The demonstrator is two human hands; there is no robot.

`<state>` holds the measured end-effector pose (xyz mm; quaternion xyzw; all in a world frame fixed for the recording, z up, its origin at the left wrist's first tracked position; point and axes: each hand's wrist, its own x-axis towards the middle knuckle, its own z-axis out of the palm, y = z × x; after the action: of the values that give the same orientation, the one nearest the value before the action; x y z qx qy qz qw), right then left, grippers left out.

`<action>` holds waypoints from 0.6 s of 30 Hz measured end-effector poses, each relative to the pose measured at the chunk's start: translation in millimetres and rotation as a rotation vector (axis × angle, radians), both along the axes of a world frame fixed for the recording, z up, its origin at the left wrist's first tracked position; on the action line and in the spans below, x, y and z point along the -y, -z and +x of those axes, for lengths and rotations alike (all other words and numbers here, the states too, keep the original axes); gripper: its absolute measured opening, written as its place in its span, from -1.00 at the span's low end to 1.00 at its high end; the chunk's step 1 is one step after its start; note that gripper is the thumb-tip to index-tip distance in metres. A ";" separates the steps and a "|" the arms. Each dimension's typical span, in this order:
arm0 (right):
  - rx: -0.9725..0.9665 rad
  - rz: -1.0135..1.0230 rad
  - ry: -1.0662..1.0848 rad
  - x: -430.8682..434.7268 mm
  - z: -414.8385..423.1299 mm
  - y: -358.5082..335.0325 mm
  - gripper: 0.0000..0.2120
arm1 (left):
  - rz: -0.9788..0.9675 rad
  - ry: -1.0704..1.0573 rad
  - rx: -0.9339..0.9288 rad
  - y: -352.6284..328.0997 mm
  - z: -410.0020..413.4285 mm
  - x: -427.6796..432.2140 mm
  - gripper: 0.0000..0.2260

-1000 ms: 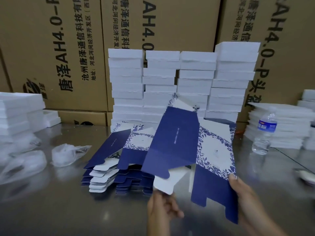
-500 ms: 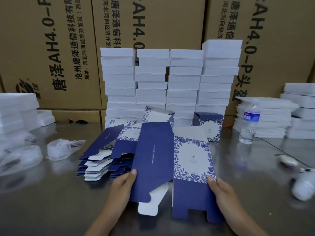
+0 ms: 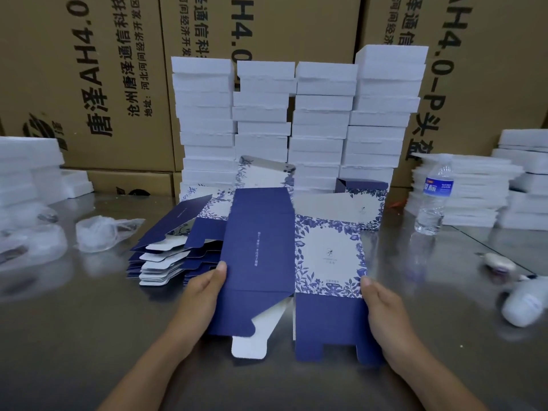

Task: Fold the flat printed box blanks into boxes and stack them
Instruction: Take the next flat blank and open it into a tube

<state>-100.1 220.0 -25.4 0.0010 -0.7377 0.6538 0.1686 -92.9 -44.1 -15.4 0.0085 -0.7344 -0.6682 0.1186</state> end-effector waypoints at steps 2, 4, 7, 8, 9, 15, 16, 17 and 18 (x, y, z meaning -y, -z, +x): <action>0.004 -0.003 -0.023 -0.2 0.5 1.1 -0.63 | -0.040 -0.030 0.001 2.2 -1.4 -0.3 -0.61; -0.001 -0.027 -0.026 -0.1 0.5 0.4 -0.63 | -0.059 -0.041 0.009 3.5 -2.1 0.2 -0.62; -0.043 -0.073 0.010 -0.3 0.5 -1.5 -0.71 | -0.052 -0.036 0.027 4.1 -4.0 1.1 -0.61; -0.062 -0.065 0.032 -1.5 0.4 -1.7 -0.72 | -0.051 -0.027 0.034 4.4 -4.2 1.4 -0.61; -0.075 -0.039 0.049 -3.5 -0.1 -1.3 -0.71 | -0.049 -0.016 0.043 4.4 -4.5 1.4 -0.61; -0.026 -0.015 0.026 -12.1 -0.9 -1.0 -0.68 | 0.078 0.047 0.066 1.2 -4.1 1.1 -0.70; -0.018 -0.018 0.018 -11.7 -0.4 -1.0 -0.69 | 0.102 0.047 0.058 0.5 -3.7 0.9 -0.71; -0.014 -0.022 0.008 -10.9 -0.2 -0.9 -0.69 | 0.119 0.042 0.052 0.4 -3.5 0.4 -0.71; -0.009 -0.026 -0.004 -10.0 0.4 -0.6 -0.70 | 0.120 0.030 0.048 0.6 -3.2 -0.3 -0.68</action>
<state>-99.7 230.0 -24.7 0.0034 -0.7285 0.6635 0.1707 -96.1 -43.8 -16.0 0.0207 -0.6957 -0.7124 0.0900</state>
